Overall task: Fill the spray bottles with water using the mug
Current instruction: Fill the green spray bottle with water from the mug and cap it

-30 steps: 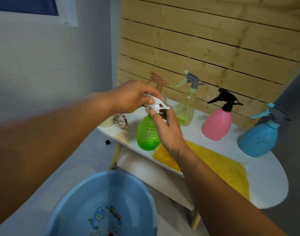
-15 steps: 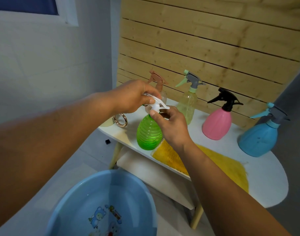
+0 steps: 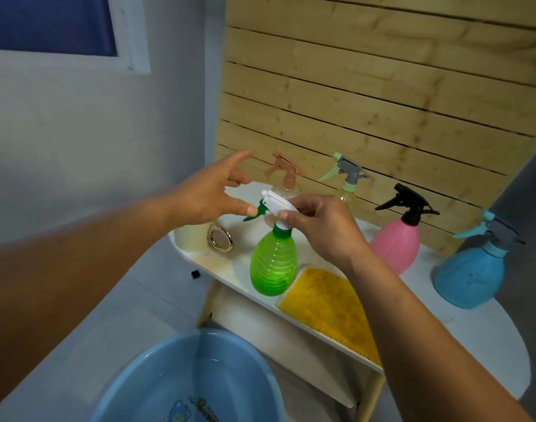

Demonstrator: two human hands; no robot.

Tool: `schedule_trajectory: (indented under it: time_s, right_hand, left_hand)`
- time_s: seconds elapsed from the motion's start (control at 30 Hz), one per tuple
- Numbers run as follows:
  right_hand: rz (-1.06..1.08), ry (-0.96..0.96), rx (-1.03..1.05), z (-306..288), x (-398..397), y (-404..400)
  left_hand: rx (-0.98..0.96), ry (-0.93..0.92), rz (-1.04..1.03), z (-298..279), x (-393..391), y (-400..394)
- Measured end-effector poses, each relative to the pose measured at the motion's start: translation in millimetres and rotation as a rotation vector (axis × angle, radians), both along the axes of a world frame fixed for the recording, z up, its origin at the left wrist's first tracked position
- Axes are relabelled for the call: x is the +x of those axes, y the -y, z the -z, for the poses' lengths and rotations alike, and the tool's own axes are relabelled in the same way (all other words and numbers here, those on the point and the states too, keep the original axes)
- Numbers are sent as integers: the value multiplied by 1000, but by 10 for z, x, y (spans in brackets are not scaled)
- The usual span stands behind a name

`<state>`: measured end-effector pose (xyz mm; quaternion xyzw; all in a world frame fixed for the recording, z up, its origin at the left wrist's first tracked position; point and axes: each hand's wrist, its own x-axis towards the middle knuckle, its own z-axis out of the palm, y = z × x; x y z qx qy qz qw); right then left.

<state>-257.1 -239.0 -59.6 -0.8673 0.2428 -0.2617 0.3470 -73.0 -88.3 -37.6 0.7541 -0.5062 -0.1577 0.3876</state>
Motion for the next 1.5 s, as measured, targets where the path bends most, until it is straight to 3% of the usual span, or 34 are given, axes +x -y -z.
schedule_trajectory:
  time_s: [0.1,0.27,0.5,0.77,1.0,1.5]
  right_hand:
    - [77,-17,-64,-215,72,15]
    - [134,50,-189,-1161,399,87]
    - [89,88,-248,-1938,1268,268]
    - [78,-89,-262,-1516,2093,573]
    - [78,-213,-255,-1045,2303,767]
    - [70,-393,-310,-626,2369,892]
  left_hand:
    - [-21,-97,-62,-62,169,-52]
    - [-50,-193,-91,-251,444,-3]
    - [-22,-133,-56,-366,815,288]
    - [-12,-174,-165,108,1448,693]
    - [87,-195,-148,609,1693,896]
    - [265,-178,-101,730,1706,1073]
